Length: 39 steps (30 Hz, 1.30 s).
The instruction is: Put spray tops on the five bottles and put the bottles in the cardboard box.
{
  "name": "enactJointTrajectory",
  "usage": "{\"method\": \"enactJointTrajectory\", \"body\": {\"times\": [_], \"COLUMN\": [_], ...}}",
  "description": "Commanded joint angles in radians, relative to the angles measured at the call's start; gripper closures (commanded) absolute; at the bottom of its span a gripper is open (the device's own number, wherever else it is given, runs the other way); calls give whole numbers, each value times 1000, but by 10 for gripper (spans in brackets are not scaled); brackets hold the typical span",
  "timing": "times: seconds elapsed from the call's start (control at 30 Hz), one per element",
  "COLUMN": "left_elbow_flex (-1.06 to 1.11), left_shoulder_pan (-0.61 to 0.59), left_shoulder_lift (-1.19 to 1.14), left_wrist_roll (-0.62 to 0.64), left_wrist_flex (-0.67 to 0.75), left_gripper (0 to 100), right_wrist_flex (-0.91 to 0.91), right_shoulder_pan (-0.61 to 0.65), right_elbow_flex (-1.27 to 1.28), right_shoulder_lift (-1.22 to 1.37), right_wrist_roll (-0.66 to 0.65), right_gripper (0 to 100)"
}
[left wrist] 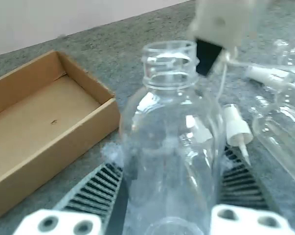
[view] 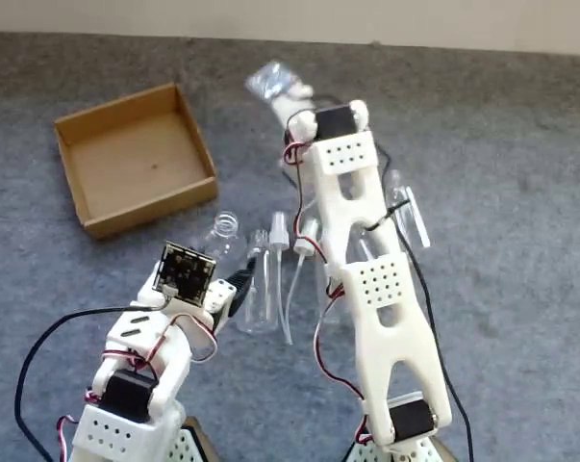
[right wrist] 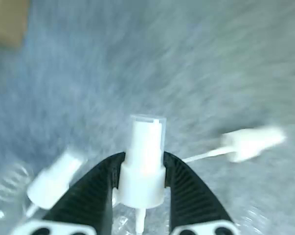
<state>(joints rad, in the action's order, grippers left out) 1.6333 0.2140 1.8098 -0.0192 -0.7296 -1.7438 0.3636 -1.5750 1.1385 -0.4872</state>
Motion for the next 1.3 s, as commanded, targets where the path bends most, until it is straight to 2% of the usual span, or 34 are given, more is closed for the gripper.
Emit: {"method": "enactJointTrajectory", "body": {"times": [0.0,0.2,0.37,0.57,0.7,0.9,1.07,1.27], "left_elbow_flex": [2,21,62,62,62,62,62,62], "left_shoulder_pan": [59,110,110,120,202,367,487,558], "left_shoulder_lift": [4,4,4,4,4,4,4,4], "left_wrist_roll": [-9,-9,-5,-5,-8,-8,-8,-8], "left_wrist_flex": [23,29,163,209,265,276,278,281], "left_gripper": [842,842,845,842,845,842,845,846], "right_wrist_flex": [-25,-27,-27,-25,-25,-25,-27,-27], "right_shoulder_pan": [-39,-44,-44,-39,-39,-44,-44,-44], "right_elbow_flex": [-148,-130,27,191,219,232,234,246], "right_shoulder_lift": [-166,-378,-611,-875,-977,-1072,-1196,-1362], "right_wrist_roll": [106,150,195,413,542,660,669,666], "right_gripper": [989,989,989,989,989,990,990,990]}}
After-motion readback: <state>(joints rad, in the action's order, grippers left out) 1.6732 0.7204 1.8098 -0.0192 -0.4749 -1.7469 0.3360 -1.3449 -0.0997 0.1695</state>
